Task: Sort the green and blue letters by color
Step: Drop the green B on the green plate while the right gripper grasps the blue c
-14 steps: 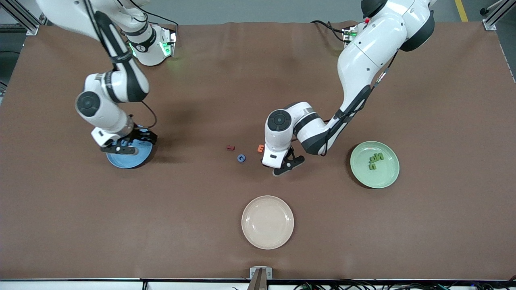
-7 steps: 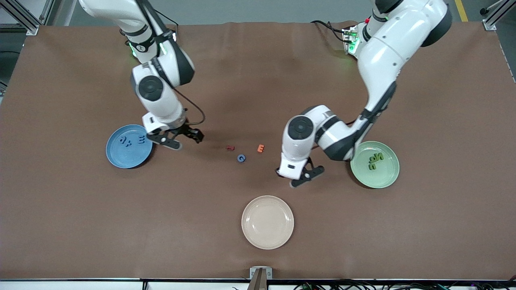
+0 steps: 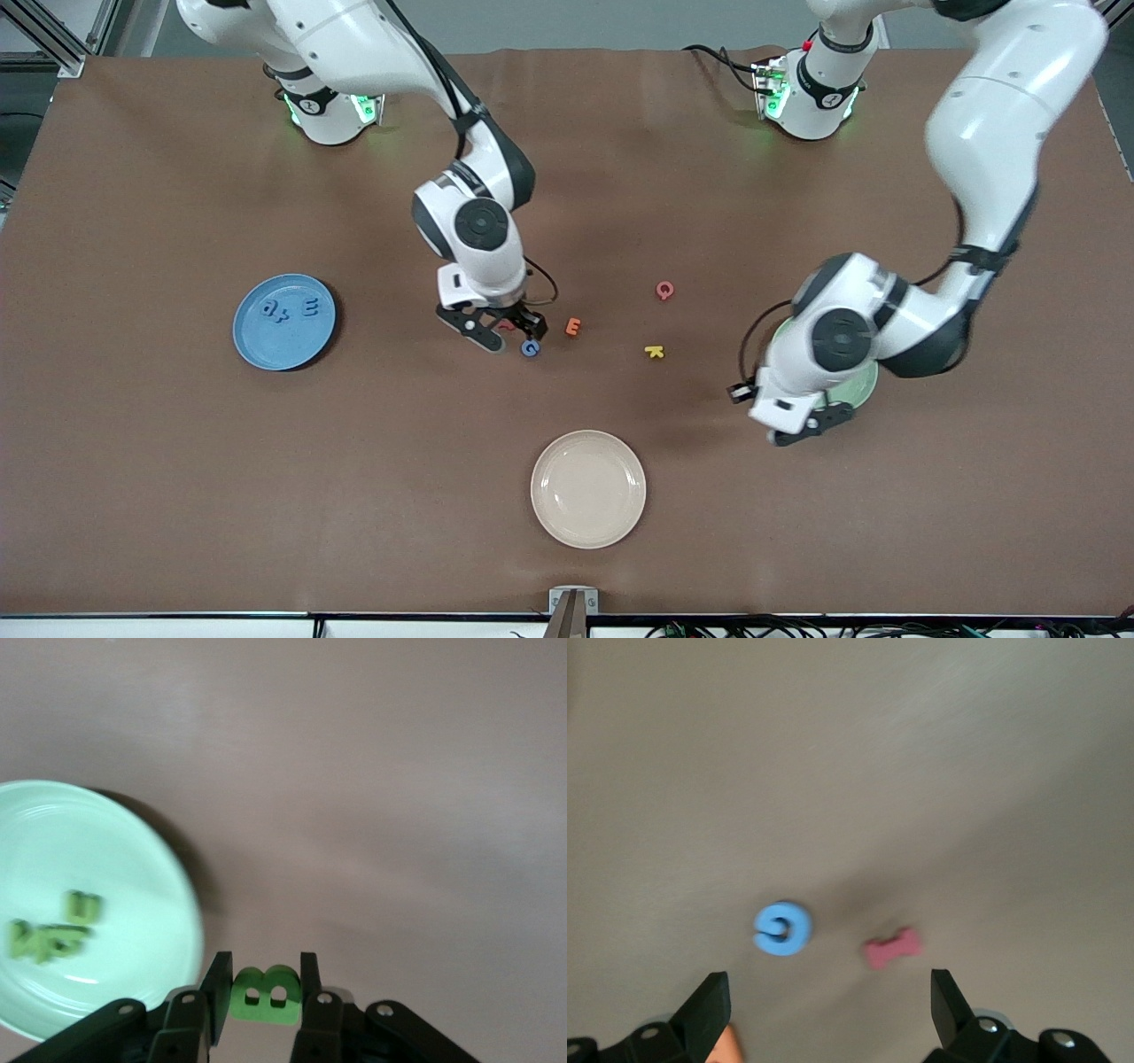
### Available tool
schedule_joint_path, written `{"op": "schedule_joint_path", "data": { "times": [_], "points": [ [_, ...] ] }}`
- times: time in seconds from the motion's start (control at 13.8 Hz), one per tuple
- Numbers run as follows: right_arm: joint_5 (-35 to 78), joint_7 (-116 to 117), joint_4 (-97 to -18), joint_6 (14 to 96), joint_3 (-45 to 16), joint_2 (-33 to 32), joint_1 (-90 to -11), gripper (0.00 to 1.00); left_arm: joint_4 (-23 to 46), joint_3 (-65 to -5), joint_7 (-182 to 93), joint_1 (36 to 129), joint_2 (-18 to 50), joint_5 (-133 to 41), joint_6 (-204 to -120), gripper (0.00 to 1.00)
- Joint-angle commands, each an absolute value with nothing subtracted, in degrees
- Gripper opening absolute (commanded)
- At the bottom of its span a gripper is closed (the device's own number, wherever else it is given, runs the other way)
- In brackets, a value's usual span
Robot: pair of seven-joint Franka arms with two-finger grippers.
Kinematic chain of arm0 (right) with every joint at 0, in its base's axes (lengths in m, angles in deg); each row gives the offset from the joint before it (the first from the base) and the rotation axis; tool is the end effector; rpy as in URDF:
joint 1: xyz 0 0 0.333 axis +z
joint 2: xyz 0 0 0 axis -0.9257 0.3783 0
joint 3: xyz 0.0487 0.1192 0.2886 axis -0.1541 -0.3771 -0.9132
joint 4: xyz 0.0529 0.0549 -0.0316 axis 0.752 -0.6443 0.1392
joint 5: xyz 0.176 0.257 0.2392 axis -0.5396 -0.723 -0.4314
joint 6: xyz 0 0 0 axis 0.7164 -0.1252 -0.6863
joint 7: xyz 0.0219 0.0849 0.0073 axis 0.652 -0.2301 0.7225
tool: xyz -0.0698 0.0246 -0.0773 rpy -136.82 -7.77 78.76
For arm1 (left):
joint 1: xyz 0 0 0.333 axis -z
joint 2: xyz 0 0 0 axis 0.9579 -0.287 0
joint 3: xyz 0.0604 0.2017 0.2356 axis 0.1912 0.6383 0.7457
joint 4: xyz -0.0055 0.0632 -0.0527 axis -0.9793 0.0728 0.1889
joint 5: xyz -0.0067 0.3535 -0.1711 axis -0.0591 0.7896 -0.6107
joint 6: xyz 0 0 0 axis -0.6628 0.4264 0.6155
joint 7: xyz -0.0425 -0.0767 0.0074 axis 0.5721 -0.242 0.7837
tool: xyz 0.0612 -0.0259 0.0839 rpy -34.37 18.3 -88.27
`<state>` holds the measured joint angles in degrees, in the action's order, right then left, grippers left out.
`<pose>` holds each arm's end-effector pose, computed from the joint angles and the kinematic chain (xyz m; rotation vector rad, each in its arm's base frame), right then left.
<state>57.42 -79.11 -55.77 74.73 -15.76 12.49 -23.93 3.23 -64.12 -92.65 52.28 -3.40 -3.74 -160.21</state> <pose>0.5198 0.4374 0.2278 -2.9941 0.9427 -0.0604 0.6517 -0.1941 0.2715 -3.0765 -0.5199 0.1467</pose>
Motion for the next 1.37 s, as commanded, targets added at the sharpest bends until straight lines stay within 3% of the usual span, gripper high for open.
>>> {"op": "schedule_joint_path", "data": {
  "times": [0.0, 0.36, 0.51, 0.65, 0.72, 0.79, 1.01, 1.3],
  "points": [
    [57.1, -81.6, -49.5, 73.3, -15.1, 16.7, -23.1, 1.0, 10.0, -67.0, -90.6, 46.7, -1.7, -2.2, -161.2, 0.01],
    [57.5, -81.8, -48.9, 74.1, -15.1, 19.4, -22.8, 0.98, 14.6, -67.0, -90.3, 42.1, -2.3, 3.9, -162.6, 0.04],
    [57.5, -81.9, -48.9, 74.2, -15.1, 20.1, -22.5, 0.95, 15.2, -67.0, -89.7, 41.9, -2.3, 4.0, -162.6, 0.14],
    [57.5, -82.2, -48.5, 74.3, -15.1, 20.5, -22.5, 0.92, 15.2, -66.7, -89.4, 41.9, -2.3, 4.0, -162.5, 0.36],
    [57.5, -82.2, -47.9, 74.3, -15.1, 21.0, -22.5, 0.9, 15.1, -66.7, -89.4, 41.7, -2.3, 4.0, -162.4, 0.63],
    [57.5, -82.3, -47.2, 74.2, -15.1, 21.7, -22.4, 0.88, 15.1, -66.8, -88.9, 40.9, -1.8, 4.0, -162.3, 1.0],
    [57.7, -83.7, -44.6, 74.2, -15.1, 23.8, -22.3, 0.83, 12.1, -69.4, -80.7, 38.3, -1.5, 3.8, -161.5, 1.0],
    [57.7, -84.0, -43.6, 74.2, -15.1, 24.6, -22.3, 0.73, 1.3, -70.9, -74.8, 37.7, -1.5, 3.9, -155.4, 1.0]
  ]
}}
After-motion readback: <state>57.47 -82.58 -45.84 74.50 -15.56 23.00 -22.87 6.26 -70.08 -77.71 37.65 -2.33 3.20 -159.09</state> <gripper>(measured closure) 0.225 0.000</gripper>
